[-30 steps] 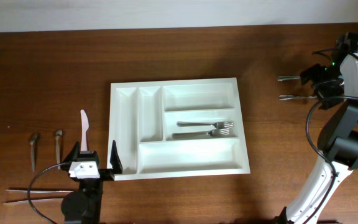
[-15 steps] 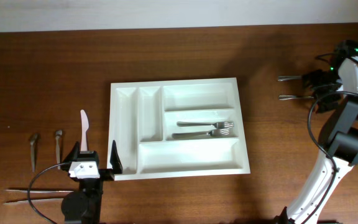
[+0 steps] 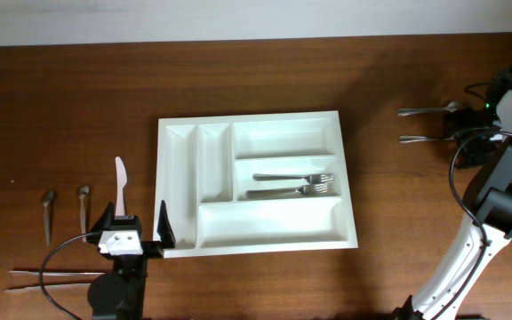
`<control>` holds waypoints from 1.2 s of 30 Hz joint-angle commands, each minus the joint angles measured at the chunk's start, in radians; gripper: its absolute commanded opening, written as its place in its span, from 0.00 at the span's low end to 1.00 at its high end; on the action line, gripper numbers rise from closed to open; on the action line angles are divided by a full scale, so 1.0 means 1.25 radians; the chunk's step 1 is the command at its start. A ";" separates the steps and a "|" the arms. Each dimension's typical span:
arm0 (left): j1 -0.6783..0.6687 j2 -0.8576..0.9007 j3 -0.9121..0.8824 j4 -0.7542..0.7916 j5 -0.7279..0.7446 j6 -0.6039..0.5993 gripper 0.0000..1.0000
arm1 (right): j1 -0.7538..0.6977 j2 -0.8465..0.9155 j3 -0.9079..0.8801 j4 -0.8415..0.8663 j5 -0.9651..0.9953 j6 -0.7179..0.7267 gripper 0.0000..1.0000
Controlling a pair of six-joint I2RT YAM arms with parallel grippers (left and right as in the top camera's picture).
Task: Pack container
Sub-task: 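Move the right gripper back to the spoons and grasp a metal spoon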
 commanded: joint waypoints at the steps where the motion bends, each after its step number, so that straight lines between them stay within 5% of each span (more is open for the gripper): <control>1: 0.003 -0.005 -0.005 -0.001 0.006 0.013 0.99 | 0.006 0.023 0.006 -0.001 0.001 -0.005 0.96; 9: 0.003 -0.005 -0.005 -0.001 0.006 0.013 0.99 | 0.010 0.023 0.006 -0.001 -0.005 -0.011 0.68; 15: 0.003 -0.005 -0.005 -0.001 0.006 0.013 0.99 | 0.023 0.023 0.006 0.003 -0.005 -0.010 0.28; 18: 0.003 -0.005 -0.005 -0.001 0.006 0.013 0.99 | 0.033 0.023 0.006 0.006 -0.005 -0.010 0.17; 26: 0.003 -0.005 -0.005 -0.001 0.006 0.013 0.99 | 0.056 0.023 0.025 0.002 -0.071 -0.010 0.04; 36: 0.003 -0.005 -0.005 -0.001 0.006 0.013 0.99 | 0.062 0.022 0.227 -0.116 -0.102 -0.010 0.04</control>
